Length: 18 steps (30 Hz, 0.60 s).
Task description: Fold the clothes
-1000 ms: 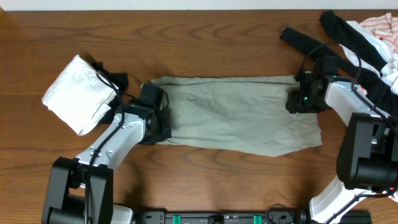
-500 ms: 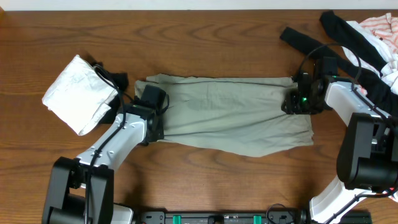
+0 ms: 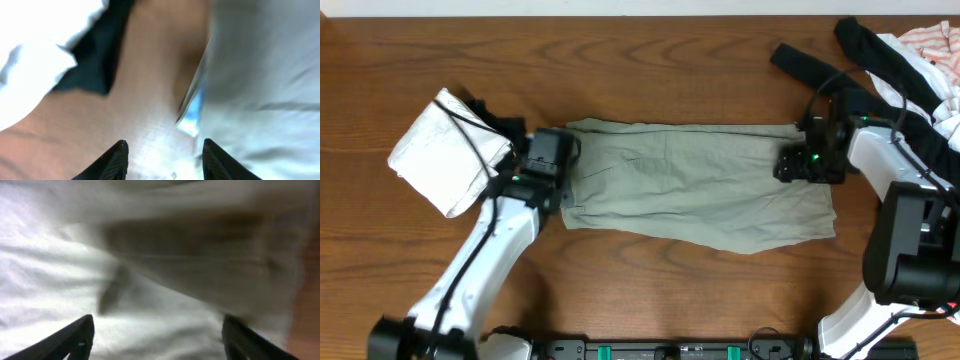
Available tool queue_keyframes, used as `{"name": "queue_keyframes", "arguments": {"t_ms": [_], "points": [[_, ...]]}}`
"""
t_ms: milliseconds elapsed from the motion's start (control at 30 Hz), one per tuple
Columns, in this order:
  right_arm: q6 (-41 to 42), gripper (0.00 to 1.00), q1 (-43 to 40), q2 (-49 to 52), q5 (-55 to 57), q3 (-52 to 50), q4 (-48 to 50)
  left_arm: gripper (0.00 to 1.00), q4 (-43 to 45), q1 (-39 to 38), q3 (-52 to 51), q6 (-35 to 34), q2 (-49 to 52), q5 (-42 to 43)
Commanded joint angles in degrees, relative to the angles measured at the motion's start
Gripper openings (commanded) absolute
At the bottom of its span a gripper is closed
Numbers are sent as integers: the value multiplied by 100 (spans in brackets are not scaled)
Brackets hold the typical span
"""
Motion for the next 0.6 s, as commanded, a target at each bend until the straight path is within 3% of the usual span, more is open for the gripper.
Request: {"name": "queue_keyframes", "arguments": {"t_ms": [0,233,567], "points": [[46,82,-136,-308,146,409,-173,49,140,20,131,35,-208,177],[46,94,-669,-352,136,404,-321,49,245,13,129,31,-197,638],[35,96,-922,-57,-33,-142,-258,49,284,13,129,33,-195,636]]}}
